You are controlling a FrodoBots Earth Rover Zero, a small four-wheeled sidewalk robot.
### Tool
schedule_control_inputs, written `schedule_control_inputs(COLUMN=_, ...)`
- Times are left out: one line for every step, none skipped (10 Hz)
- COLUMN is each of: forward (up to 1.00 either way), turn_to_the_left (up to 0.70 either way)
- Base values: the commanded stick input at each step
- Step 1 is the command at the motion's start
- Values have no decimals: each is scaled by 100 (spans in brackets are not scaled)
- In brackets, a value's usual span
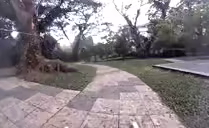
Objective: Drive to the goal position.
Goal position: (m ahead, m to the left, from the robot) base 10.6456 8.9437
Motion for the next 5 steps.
schedule_control_inputs(forward=70, turn_to_the_left=1)
schedule_control_inputs(forward=70, turn_to_the_left=1)
schedule_control_inputs(forward=70, turn_to_the_left=1)
schedule_control_inputs(forward=70, turn_to_the_left=1)
schedule_control_inputs(forward=70, turn_to_the_left=1)
